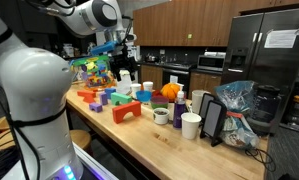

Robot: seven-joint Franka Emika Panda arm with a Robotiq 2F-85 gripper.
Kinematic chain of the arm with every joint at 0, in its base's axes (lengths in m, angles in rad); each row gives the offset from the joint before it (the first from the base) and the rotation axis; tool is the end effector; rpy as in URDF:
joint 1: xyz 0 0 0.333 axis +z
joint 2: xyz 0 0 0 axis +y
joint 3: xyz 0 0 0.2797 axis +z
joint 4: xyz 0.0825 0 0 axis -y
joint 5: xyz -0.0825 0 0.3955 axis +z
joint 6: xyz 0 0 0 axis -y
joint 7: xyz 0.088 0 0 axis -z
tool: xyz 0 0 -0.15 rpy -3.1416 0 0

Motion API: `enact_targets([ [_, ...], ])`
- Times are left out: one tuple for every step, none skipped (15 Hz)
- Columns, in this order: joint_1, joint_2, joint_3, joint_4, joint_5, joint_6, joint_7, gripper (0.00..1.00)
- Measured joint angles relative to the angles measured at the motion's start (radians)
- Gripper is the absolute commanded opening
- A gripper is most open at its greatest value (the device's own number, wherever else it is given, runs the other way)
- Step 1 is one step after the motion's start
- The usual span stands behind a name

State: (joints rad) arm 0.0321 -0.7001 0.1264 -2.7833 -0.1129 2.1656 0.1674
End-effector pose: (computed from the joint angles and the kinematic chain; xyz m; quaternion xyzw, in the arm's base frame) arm 0.3663 0.0392 0.3355 0.9953 0.0122 0.0506 0.0819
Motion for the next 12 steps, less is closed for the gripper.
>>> enact_targets([
  [-0.006, 0.043, 0.015, 0.0, -0.002, 0.034, 0.034, 1.0],
  [-0.006, 0.043, 0.015, 0.0, -0.002, 0.034, 0.034, 1.0],
  [-0.006, 0.043, 0.015, 0.0, -0.002, 0.034, 0.034, 1.0],
  [-0.006, 0.043, 0.015, 0.0, -0.002, 0.034, 0.034, 1.0],
  [-0.006, 0.043, 0.015, 0.0, -0.002, 0.034, 0.034, 1.0],
  [-0.006, 0.043, 0.015, 0.0, -0.002, 0.034, 0.034, 1.0],
  [-0.006, 0.043, 0.015, 0.0, -0.002, 0.034, 0.034, 1.0],
  [-0.006, 0.043, 0.015, 0.0, -0.002, 0.034, 0.034, 1.0],
  [-0.006, 0.043, 0.015, 0.0, -0.002, 0.034, 0.034, 1.0],
  [-0.006, 0.043, 0.015, 0.0, -0.002, 0.034, 0.034, 1.0],
  [-0.006, 0.043, 0.015, 0.0, -0.002, 0.034, 0.034, 1.0],
  [-0.006, 0.043, 0.015, 0.0, -0.002, 0.034, 0.034, 1.0],
])
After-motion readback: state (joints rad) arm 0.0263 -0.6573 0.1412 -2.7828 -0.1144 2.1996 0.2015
